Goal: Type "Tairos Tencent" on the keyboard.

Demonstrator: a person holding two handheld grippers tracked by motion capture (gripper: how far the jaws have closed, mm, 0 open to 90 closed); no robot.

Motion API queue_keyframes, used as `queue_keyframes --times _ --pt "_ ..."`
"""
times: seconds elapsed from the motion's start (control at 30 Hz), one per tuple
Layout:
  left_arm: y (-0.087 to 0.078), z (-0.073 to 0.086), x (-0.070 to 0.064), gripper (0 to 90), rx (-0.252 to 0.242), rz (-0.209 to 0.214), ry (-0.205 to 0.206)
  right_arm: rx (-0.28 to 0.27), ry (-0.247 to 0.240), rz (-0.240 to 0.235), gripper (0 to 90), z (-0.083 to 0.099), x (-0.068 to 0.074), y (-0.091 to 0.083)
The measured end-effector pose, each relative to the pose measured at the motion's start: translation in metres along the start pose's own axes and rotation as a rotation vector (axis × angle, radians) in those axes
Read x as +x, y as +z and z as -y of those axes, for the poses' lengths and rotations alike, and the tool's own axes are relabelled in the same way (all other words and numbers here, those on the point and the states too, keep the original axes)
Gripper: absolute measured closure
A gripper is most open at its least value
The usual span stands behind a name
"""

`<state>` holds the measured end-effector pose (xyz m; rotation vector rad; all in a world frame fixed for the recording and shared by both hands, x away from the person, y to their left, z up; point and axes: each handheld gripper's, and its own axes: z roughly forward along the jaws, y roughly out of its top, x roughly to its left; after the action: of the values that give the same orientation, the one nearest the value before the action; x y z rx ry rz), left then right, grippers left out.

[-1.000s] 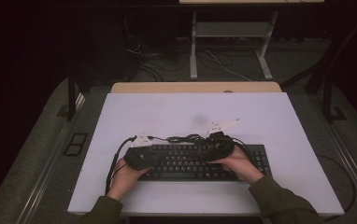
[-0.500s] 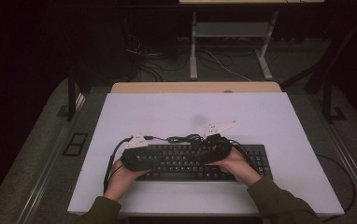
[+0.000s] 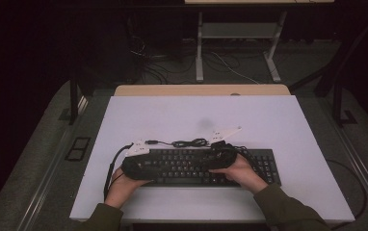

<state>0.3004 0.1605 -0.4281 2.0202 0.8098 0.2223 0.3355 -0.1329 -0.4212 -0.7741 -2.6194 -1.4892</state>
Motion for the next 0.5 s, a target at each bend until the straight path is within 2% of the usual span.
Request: queue_keyframes --times 0.23,0.4,0.5 --pt "0.000 0.002 0.001 29.1 -0.001 -0.011 -0.001 0.009 -0.010 -0.002 78.3 0.001 0.005 0.003" --pt "0.000 0.002 0.001 26.6 -0.001 -0.023 -0.002 0.027 -0.024 -0.022 87.7 0.002 0.010 0.006" --pt "0.000 0.002 0.001 25.2 -0.001 -0.027 -0.003 0.048 -0.032 -0.035 89.5 0.002 0.012 0.009"
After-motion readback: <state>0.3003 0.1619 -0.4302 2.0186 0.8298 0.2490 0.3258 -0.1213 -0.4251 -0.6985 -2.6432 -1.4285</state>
